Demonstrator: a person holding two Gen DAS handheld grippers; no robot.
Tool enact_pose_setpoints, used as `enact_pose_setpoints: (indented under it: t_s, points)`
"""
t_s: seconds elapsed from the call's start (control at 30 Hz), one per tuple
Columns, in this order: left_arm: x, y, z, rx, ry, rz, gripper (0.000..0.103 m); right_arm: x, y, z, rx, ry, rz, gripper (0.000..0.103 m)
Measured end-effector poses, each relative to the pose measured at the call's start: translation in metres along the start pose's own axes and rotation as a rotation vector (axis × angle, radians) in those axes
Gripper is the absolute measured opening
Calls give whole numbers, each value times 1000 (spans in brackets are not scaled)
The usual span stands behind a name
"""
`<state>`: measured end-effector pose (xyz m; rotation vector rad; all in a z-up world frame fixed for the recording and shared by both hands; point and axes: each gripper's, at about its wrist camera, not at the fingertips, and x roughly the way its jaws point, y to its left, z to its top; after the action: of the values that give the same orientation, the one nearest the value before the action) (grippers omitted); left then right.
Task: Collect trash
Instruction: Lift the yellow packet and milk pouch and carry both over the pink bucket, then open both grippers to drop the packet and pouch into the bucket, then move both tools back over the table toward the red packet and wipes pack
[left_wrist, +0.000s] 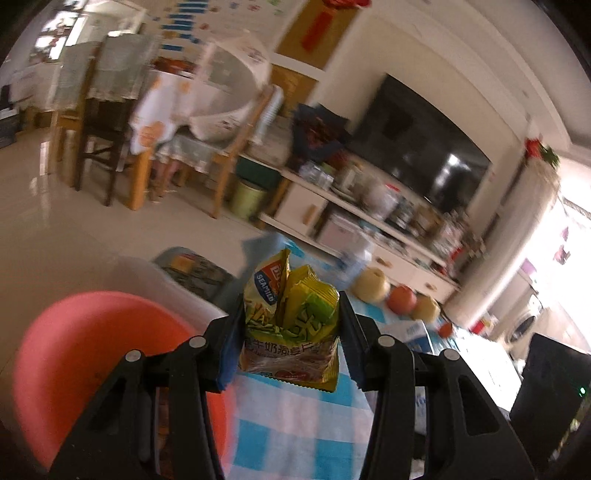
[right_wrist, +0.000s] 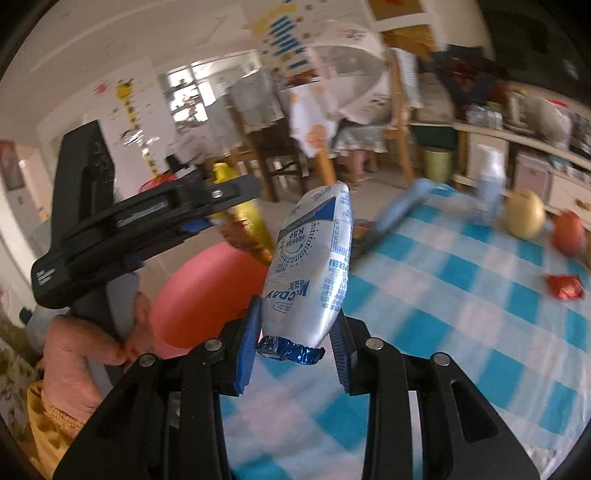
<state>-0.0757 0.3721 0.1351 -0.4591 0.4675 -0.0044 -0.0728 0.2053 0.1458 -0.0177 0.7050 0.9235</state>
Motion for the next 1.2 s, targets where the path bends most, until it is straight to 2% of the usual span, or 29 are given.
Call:
enact_pose_setpoints:
  t_s: [0.17, 0.33, 0.37, 0.4, 0.43, 0.47, 0.5, 0.63, 0.73, 0.83, 0.87, 1.0, 1.1, 1.2]
  points:
    - [-20, 49, 9, -83, -30, 90, 49, 38, 48, 11, -70, 36, 41, 37]
    - [-24, 75, 13, -109, -27, 181, 49, 77, 74, 7, -118, 87, 36, 38]
    - [-24, 79, 14, -112, -23, 200, 51, 88, 77, 4, -123, 109, 20, 43]
    - [-23, 81, 14, -111, -19, 217, 56, 95, 76, 1, -117, 126, 10, 48]
    - [-24, 84, 16, -109, -20, 245, 68, 99, 74, -2, -102, 135, -9, 61]
    - [-24, 85, 17, -105, -25, 281, 75, 100, 71, -5, -81, 135, -29, 74]
    - [-26, 84, 17, -103, -31, 298, 84, 98, 68, -8, -64, 128, -33, 78]
    - [-29, 84, 19, -97, -58, 345, 91, 84, 53, -17, 4, 96, -75, 87]
    - [-32, 83, 19, -101, -89, 346, 92, 69, 38, -25, 41, 79, -107, 89]
    - [-37, 77, 16, -71, -162, 325, 92, 55, 23, -36, 62, 78, -139, 90]
    - [-39, 72, 15, -40, -202, 307, 93, 51, 19, -41, 70, 78, -151, 90]
    - [-35, 46, 11, 76, -256, 262, 96, 35, 10, -55, 99, 77, -179, 90]
    - [-29, 31, 8, 124, -267, 239, 96, 21, 2, -65, 119, 66, -201, 93]
    - [-20, 23, 6, 132, -240, 210, 96, 7, -3, -73, 133, 50, -213, 93]
